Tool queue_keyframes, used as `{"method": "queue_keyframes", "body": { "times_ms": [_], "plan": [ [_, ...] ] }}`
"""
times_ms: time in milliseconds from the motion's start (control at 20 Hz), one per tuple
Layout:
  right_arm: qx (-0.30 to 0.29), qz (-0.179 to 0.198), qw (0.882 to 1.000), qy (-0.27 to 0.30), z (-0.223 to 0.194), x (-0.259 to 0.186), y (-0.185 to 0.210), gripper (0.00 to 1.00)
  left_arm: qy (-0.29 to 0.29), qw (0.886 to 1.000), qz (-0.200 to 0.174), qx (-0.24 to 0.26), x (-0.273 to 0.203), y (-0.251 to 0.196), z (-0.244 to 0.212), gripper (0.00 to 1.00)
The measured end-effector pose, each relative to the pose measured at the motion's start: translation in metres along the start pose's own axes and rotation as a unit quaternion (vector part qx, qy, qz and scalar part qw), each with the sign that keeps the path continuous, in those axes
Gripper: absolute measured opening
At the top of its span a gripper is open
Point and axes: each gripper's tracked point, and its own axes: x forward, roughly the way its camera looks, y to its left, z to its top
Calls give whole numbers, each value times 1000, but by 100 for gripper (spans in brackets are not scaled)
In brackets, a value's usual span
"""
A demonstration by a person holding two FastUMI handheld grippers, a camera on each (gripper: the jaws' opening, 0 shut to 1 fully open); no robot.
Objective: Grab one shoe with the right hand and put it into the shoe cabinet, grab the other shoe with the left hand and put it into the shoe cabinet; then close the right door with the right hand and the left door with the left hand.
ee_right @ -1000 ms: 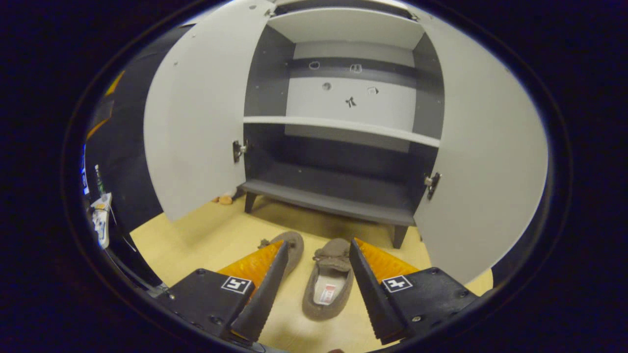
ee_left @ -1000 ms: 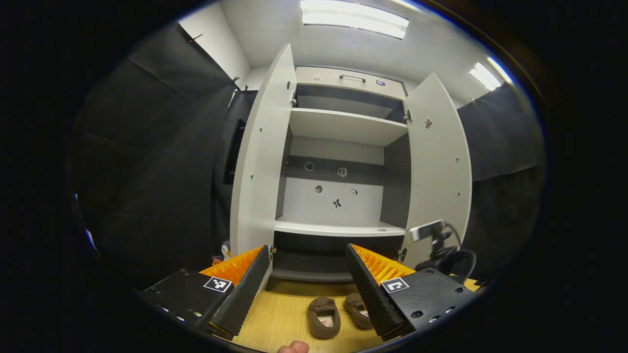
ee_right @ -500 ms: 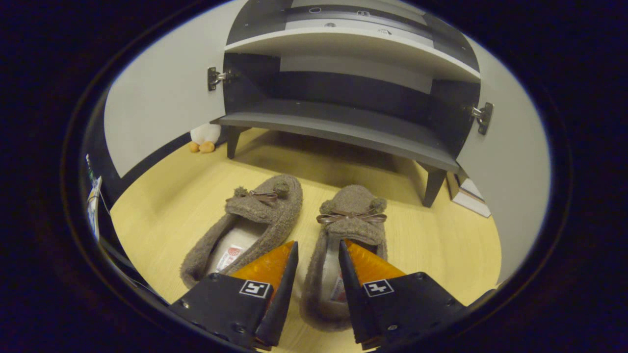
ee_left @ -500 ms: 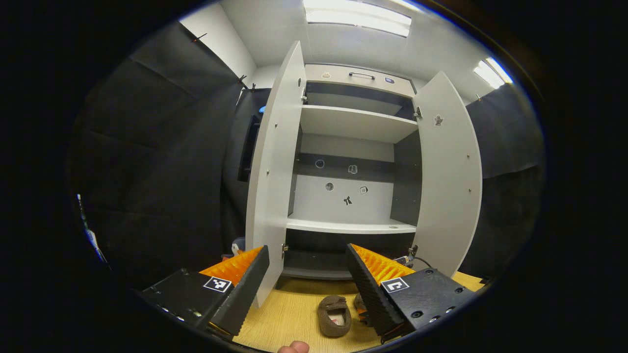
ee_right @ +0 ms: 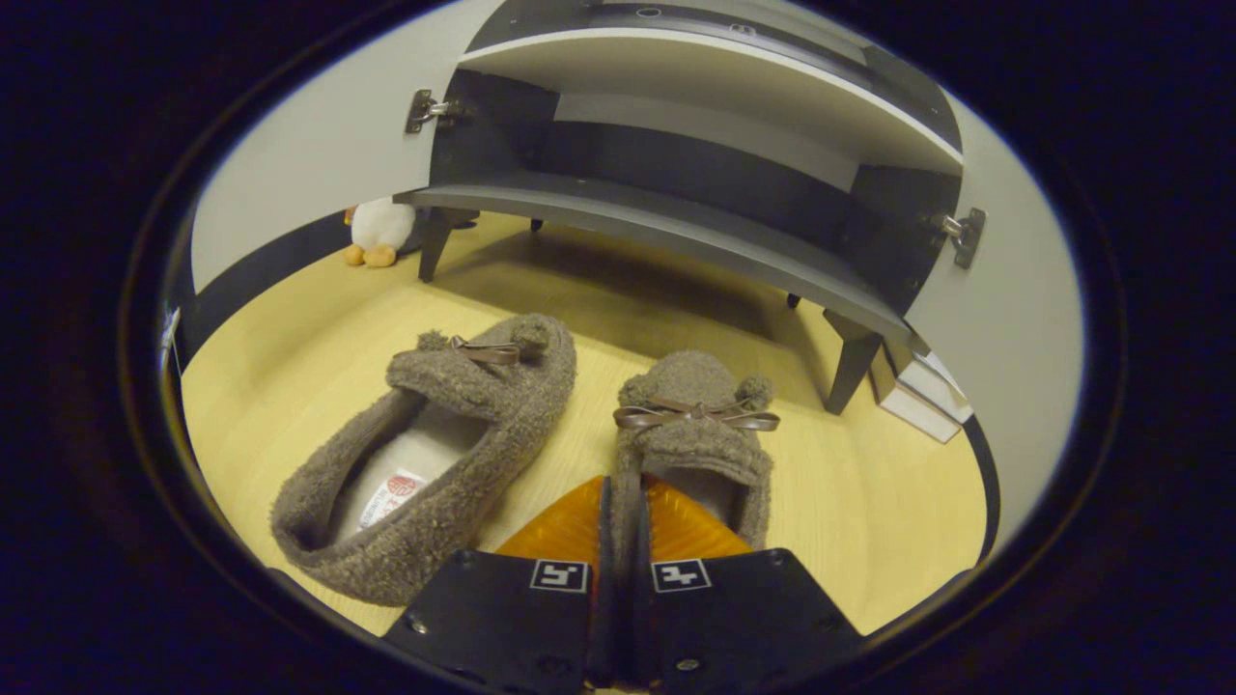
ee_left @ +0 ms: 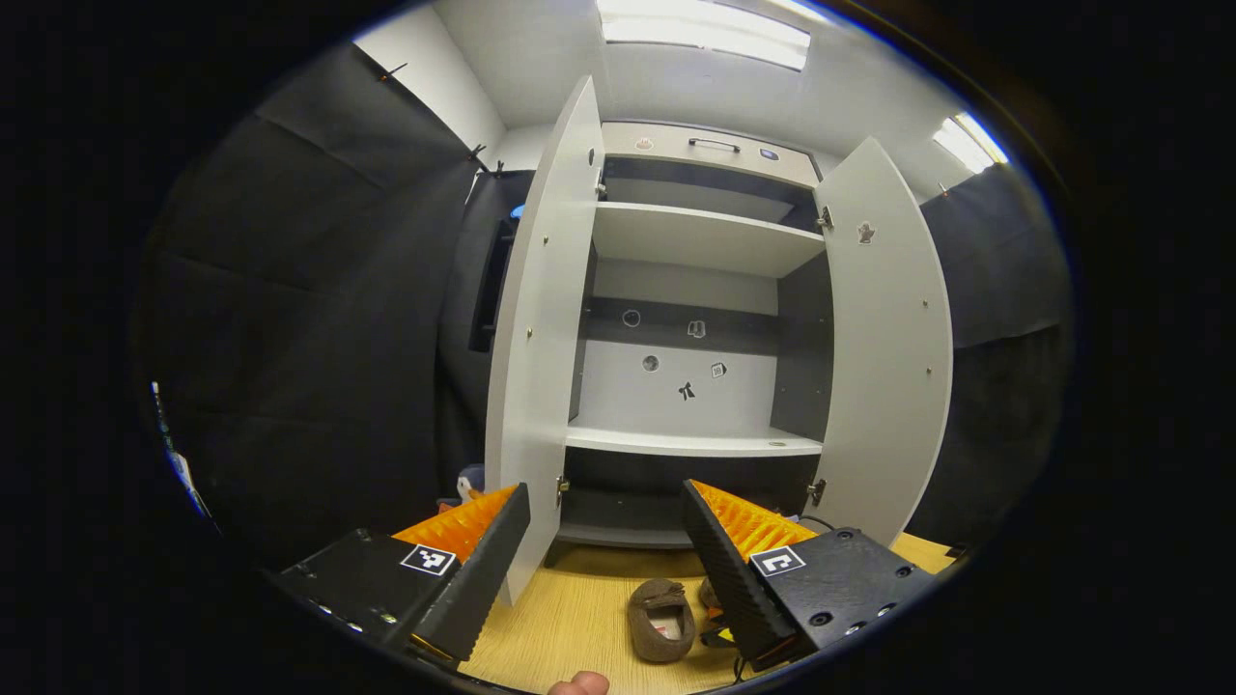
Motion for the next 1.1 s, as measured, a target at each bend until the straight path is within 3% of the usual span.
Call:
{"method": "queue_keyframes", "body": {
  "times_ms": [250,500,650,850,1100],
  "plan": [
    [-10,-7,999,-53,22,-23,-17,6,3,1000,-4,-3,-1,-4,-4,95],
    [-15,-23,989,-145,75,-90,-37,5,3,1000,-16,-4,0,-15,-8,94],
    [-35,-21,980,-195,119,-144,-41,6,4,1000,-29,-7,2,-23,-11,94],
    [-17,-7,974,-226,187,-194,-46,6,5,999,-41,-5,4,-32,-14,95],
    [4,-7,971,-239,308,-189,-77,6,5,999,-44,-1,1,-35,-15,94]
  ]
}}
